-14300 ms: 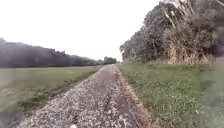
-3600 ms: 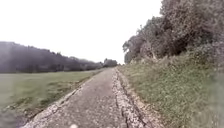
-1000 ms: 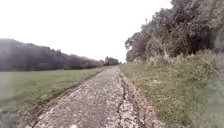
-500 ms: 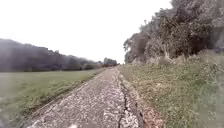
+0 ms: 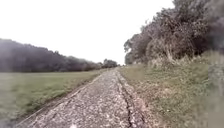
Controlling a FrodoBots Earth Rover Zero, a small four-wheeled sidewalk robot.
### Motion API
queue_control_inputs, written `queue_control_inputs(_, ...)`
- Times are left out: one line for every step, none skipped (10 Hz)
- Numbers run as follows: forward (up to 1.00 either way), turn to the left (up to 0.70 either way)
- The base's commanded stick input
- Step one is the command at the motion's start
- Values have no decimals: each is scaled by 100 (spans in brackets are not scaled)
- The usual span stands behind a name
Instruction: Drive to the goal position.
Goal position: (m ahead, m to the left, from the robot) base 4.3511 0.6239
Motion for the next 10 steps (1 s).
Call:
queue_control_inputs(70,-2)
queue_control_inputs(70,-3)
queue_control_inputs(70,-3)
queue_control_inputs(70,-3)
queue_control_inputs(70,-35)
queue_control_inputs(70,-35)
queue_control_inputs(70,0)
queue_control_inputs(70,0)
queue_control_inputs(70,0)
queue_control_inputs(70,0)
